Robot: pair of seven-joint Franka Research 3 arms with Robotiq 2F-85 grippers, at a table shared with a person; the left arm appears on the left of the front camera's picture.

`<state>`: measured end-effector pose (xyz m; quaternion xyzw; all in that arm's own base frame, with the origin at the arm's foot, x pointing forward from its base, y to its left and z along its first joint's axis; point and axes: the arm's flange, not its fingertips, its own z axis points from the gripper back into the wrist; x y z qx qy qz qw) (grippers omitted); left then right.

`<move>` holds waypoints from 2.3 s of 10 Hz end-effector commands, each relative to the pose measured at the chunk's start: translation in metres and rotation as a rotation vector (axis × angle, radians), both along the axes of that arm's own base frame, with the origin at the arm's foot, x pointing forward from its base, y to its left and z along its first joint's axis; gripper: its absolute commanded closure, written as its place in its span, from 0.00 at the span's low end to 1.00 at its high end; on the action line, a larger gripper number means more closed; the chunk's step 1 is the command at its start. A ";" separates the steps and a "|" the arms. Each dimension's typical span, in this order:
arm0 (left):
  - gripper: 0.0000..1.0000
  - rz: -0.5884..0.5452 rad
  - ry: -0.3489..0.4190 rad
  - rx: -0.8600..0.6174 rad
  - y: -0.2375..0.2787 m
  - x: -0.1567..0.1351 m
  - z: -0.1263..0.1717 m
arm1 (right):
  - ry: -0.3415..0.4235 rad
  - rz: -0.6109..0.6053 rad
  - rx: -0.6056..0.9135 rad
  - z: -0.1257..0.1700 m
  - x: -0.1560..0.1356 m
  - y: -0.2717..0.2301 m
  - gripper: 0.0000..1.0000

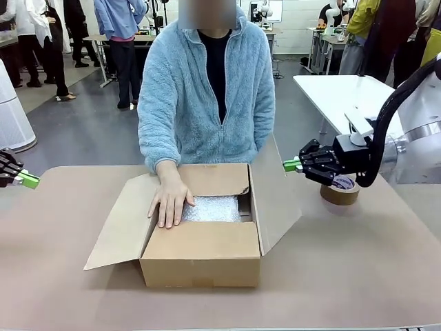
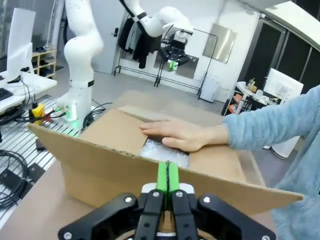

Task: Wrap the clocks to prevent damage.
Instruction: Push the right (or left) flap of the Package Box to close it.

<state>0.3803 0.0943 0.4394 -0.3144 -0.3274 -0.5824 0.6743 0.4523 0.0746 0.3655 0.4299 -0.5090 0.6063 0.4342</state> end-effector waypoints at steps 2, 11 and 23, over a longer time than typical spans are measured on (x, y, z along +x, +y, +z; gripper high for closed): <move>1.00 -0.002 -0.013 -0.022 0.000 0.001 0.000 | 0.019 0.009 -0.010 -0.063 0.001 0.022 0.99; 1.00 -0.002 -0.013 -0.022 0.000 0.001 0.000 | 0.095 0.028 -0.047 -0.056 0.005 0.032 0.99; 1.00 -0.002 -0.013 -0.022 0.000 0.001 0.000 | 0.150 -0.113 -0.080 -0.103 0.023 0.112 0.99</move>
